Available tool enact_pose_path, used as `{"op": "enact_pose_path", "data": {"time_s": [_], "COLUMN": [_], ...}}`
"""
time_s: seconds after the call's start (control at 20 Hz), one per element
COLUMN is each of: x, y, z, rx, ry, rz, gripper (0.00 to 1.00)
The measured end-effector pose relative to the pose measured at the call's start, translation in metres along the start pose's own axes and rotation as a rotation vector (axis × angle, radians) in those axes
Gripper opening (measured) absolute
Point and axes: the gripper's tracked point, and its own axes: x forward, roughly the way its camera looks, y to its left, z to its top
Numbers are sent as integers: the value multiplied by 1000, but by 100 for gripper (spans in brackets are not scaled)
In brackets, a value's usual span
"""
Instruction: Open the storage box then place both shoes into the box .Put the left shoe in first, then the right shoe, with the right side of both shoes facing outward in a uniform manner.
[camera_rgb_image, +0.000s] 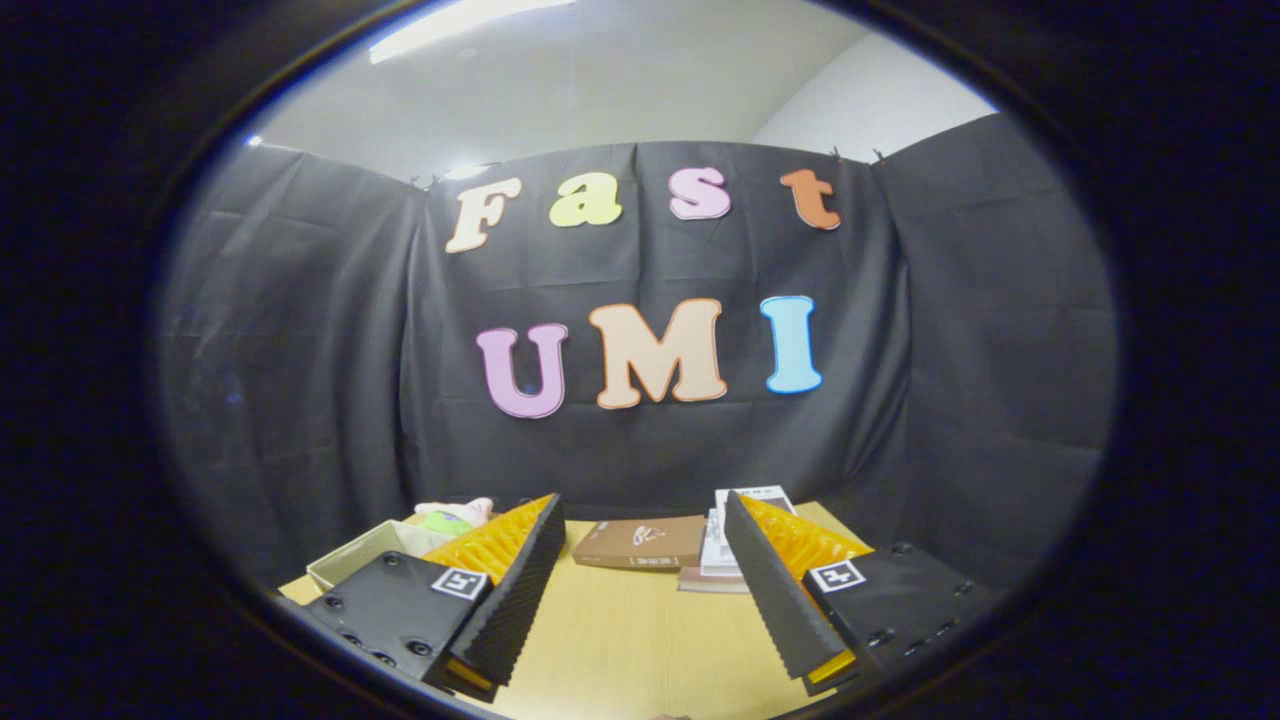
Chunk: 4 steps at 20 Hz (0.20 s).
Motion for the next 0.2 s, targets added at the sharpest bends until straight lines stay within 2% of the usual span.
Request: {"op": "enact_pose_path", "data": {"time_s": [0.2], "x": [-3], "y": [-9], "z": [3], "rx": [-12], "ry": [-18], "rz": [-20], "gripper": [100]}}
